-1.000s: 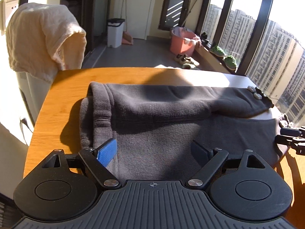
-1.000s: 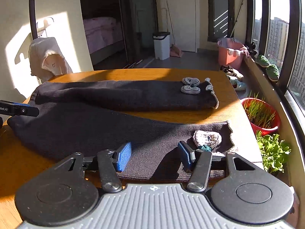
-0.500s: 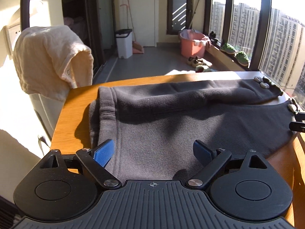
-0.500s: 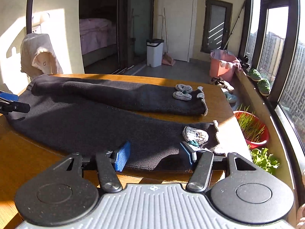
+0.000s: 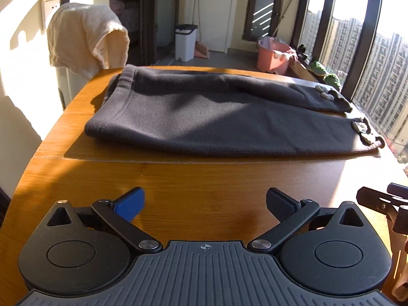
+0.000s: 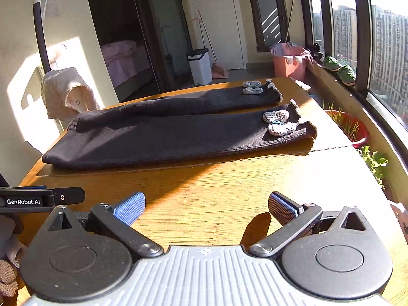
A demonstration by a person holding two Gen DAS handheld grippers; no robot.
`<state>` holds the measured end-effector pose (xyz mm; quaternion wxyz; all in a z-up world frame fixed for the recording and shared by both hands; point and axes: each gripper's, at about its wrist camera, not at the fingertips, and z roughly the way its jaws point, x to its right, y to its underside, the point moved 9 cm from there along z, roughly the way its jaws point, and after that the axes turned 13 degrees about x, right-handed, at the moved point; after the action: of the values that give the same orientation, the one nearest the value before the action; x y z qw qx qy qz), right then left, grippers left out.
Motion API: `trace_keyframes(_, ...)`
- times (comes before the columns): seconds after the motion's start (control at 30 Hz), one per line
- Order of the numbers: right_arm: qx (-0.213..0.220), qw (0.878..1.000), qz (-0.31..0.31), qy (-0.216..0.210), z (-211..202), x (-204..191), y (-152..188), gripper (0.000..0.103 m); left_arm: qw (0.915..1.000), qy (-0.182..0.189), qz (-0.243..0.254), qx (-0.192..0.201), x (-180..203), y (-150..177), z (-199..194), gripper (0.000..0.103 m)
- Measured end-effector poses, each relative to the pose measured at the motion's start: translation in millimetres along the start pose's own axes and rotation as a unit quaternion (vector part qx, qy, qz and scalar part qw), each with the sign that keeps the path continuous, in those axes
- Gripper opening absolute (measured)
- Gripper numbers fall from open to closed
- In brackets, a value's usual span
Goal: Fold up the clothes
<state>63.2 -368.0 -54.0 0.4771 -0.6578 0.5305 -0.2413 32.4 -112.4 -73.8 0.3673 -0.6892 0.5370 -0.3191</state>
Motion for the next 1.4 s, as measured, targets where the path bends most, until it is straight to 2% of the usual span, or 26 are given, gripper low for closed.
trace_keyframes(0.13,-0.013,0.999,-0.017,0.036,-1.0,-0.5,6.2,0.103,0.999,-0.033,0.022,0.021,3.7,10.4,-9.0,0.103)
trace_keyframes(0.3,-0.029,0.995,-0.065,0.068,-1.0,-2.5,13.6,0.103,0.9982,-0.054,0.005,0.025,-4.9,9.4,-12.4,0.103)
trace_keyframes(1.4,-0.022,0.995,-0.062,0.07,3.9,4.6,9.5,0.103,0.998,-0.055,0.001,0.029,-2.6,9.7,-15.2,0.103)
